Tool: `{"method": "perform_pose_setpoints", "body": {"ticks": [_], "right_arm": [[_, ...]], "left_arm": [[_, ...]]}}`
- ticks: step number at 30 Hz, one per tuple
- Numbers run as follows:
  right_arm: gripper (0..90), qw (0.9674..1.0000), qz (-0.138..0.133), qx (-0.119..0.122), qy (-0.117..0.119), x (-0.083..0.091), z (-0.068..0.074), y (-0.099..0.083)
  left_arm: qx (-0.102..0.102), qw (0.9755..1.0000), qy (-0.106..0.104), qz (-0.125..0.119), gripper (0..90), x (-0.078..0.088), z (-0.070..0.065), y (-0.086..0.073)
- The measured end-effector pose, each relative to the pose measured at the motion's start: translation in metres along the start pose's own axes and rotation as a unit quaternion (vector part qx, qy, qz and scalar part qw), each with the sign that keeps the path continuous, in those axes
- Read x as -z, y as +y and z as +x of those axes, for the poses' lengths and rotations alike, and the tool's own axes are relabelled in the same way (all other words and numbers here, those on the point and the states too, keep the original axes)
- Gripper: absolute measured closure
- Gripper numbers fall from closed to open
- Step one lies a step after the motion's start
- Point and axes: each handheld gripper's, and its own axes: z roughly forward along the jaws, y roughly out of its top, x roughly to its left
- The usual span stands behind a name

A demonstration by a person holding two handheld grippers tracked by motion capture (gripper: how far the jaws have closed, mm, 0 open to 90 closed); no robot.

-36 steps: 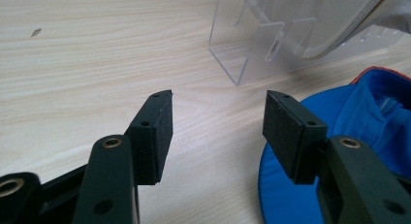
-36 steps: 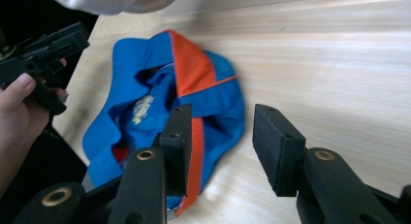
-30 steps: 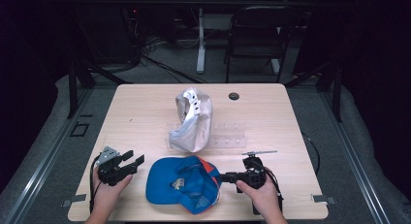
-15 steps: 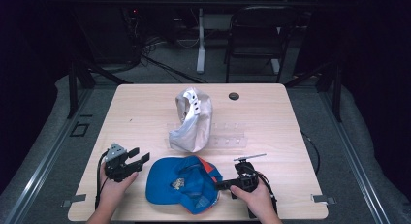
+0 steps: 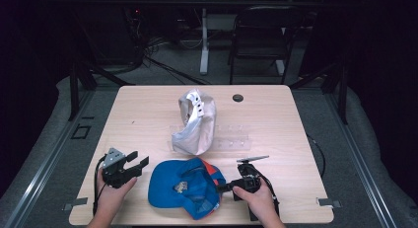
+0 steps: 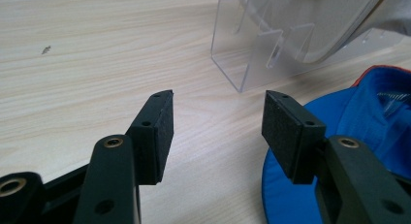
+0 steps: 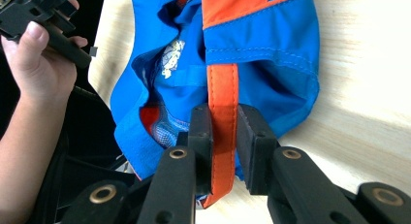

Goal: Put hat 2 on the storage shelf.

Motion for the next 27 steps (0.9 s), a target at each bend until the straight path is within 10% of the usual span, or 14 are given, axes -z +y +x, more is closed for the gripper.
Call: {"method": "perform_pose_setpoints", "body": {"ticks": [13,21,27], "right_arm": [[78.3,0.9973,-0.024,-0.035,0.060,0.025,0.021,0.018],[78.3,0.9995,-0.007,-0.025,0.016,0.041,0.039,0.029],[78.4,0.9986,0.000,-0.044,0.030,0.052,0.036,0.033]], "left_arm": [[0.014,0.9998,0.010,-0.002,45.5,0.003,0.007,0.002],[-0.002,1.0000,0.003,0.007,45.3,-0.003,0.006,0.001],[0.011,0.9999,0.006,0.000,45.1,-0.002,0.010,0.001]]}}
